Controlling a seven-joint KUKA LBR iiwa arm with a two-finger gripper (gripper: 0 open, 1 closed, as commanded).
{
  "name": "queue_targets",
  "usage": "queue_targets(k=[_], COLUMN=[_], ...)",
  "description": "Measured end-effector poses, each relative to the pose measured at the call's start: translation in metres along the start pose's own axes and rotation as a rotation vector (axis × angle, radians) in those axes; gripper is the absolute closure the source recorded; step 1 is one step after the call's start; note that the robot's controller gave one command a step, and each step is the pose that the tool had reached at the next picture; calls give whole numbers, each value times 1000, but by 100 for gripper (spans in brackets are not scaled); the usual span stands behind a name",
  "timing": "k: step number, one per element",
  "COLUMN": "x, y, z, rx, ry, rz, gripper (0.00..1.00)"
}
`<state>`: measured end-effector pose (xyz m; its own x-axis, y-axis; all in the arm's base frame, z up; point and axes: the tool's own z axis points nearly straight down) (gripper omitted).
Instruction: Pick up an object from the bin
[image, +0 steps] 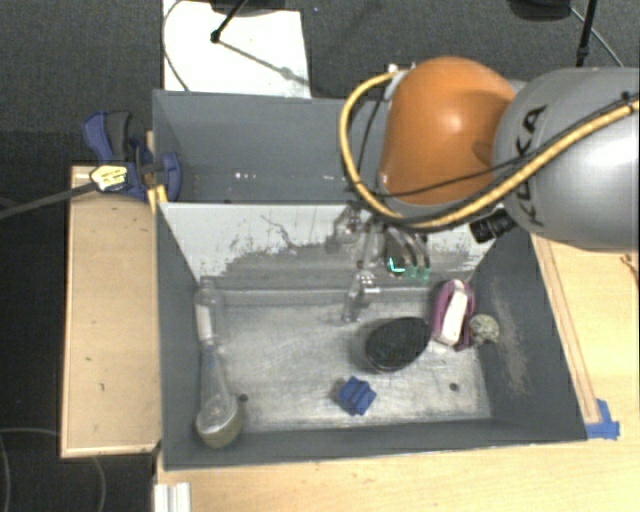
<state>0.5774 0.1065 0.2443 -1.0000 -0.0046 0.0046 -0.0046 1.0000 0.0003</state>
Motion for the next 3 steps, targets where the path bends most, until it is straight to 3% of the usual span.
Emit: queue_targets(k=[1,2,3], x=[38,6,-10], y=[-58,-109,-160], z=[143,164,158], rx=[1,3,5], ry=[1,-8,-12], rz=[-181,-369,-850], gripper=[0,0,0])
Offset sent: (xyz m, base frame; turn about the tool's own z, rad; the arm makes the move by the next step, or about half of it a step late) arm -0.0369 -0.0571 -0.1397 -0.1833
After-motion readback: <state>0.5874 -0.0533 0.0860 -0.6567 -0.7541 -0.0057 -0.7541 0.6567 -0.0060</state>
